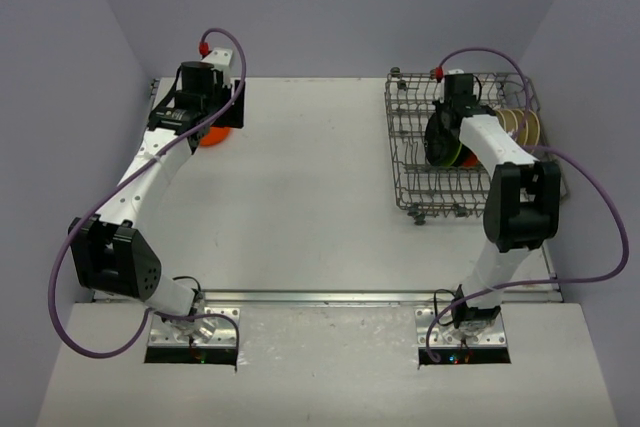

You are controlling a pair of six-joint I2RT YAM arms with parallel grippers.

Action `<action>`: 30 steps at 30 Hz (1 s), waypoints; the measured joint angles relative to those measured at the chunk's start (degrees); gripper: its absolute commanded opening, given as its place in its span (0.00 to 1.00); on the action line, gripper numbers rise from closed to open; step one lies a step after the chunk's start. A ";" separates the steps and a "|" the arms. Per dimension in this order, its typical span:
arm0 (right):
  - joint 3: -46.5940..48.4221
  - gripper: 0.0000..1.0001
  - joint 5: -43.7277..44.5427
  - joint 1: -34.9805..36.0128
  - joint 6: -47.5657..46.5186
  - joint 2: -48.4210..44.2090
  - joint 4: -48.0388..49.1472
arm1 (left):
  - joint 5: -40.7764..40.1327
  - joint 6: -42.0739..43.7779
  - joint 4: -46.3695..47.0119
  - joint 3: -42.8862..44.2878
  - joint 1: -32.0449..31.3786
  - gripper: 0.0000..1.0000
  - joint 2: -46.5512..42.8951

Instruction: Unload the plates from the dish rack

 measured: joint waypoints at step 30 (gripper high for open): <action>-5.14 0.00 -42.61 18.81 3.20 -29.87 -5.14 | 35.52 0.65 1.44 2.00 -14.44 0.52 -4.96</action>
